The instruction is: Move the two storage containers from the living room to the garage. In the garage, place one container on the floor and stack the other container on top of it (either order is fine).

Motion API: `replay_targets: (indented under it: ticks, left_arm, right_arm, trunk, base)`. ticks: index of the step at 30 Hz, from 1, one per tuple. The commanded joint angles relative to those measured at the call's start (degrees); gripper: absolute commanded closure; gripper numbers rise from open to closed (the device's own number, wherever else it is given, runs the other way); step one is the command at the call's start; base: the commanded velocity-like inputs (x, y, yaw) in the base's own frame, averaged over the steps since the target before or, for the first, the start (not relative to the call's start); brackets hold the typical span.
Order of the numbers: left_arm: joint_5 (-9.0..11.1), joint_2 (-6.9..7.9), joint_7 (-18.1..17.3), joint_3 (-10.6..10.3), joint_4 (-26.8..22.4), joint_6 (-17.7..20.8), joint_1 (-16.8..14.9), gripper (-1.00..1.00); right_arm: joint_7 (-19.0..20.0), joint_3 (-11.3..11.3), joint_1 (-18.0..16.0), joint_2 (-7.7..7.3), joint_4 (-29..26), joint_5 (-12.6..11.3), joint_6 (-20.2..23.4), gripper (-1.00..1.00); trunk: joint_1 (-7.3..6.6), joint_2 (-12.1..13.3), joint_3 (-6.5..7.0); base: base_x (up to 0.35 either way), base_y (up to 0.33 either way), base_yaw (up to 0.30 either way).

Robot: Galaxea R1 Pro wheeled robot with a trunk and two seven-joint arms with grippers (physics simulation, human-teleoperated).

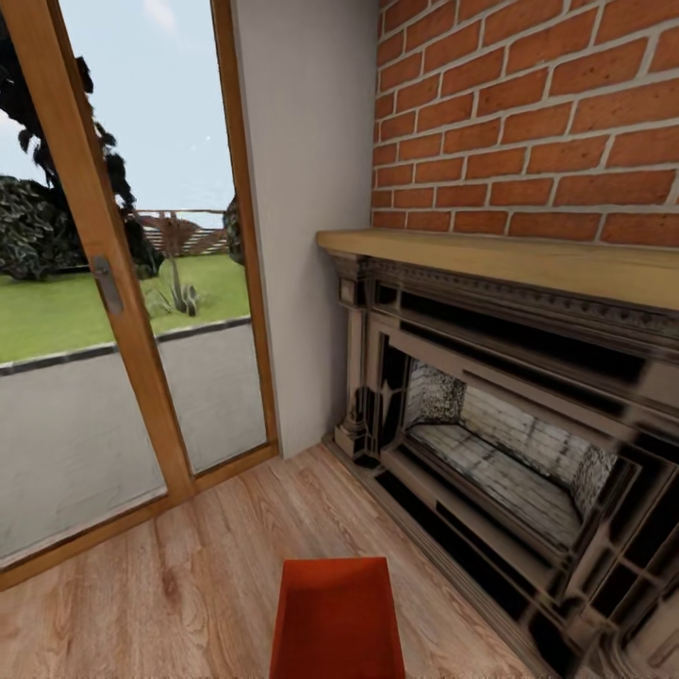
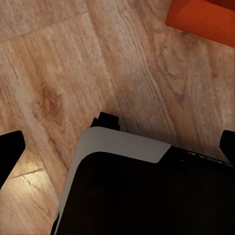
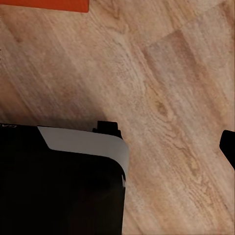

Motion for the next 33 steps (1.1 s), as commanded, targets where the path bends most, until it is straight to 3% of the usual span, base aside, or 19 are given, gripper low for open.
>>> replay_targets:
  ticks: [1,33]
  left_arm:
    - [0.3,0.00,0.1,-0.3,0.0,-0.1,0.0,-1.00]
    - [0.3,0.00,0.1,-0.3,0.0,-0.1,0.0,-1.00]
  right_arm:
    - [0.0,0.4,-0.1,0.20,0.2,-0.4,-0.3,-1.00]
    - [0.1,0.5,0.2,0.37,0.2,-0.3,0.0,-1.00]
  trunk:
    - [0.00,0.0,-0.16]
    - [0.00,0.0,-3.13]
  base:
    - [0.000,0.000,0.000]
    - [0.000,0.000,0.000]
